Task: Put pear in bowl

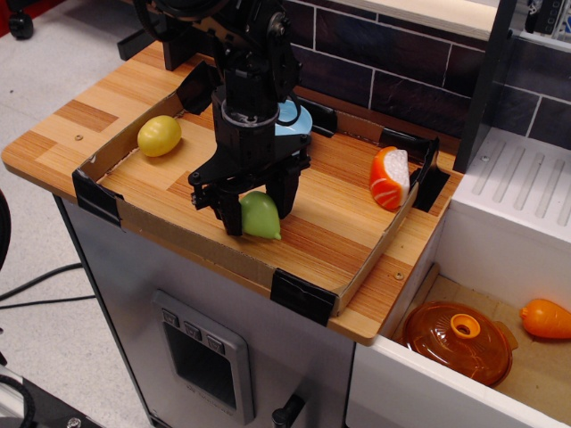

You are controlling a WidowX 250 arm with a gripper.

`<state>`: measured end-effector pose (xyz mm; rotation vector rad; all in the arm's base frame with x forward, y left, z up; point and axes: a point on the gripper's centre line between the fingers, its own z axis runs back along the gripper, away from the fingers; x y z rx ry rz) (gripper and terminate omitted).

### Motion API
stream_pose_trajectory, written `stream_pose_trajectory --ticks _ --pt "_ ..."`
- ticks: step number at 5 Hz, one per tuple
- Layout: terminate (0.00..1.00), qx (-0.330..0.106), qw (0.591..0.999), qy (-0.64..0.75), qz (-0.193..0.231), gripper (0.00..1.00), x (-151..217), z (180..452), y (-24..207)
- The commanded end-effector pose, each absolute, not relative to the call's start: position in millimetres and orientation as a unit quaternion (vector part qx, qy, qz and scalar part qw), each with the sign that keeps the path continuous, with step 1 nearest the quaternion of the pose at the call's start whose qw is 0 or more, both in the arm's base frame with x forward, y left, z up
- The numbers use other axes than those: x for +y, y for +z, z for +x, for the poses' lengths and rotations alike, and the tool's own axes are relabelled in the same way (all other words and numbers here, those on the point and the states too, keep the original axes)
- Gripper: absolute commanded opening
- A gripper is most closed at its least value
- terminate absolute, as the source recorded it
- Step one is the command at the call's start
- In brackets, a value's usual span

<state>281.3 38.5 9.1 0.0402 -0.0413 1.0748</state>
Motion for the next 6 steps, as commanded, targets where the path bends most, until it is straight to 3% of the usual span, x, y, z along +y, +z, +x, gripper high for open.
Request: stream_pose_trajectory --ticks 1,2,3,4,6 --pt "0.0 -0.044 0.851 0.524 0.006 0.0 41 286 44" --pt "0.0 -0.042 0.833 0.552 -0.012 0.0 49 309 87" --pt "0.0 -0.03 0.817 0.575 -0.024 0.0 62 332 115" --pt "0.0 -0.067 0.813 0.578 -0.009 0.0 72 348 121" --pt "0.0 -0.101 0.808 0.58 -0.002 0.0 88 374 85"
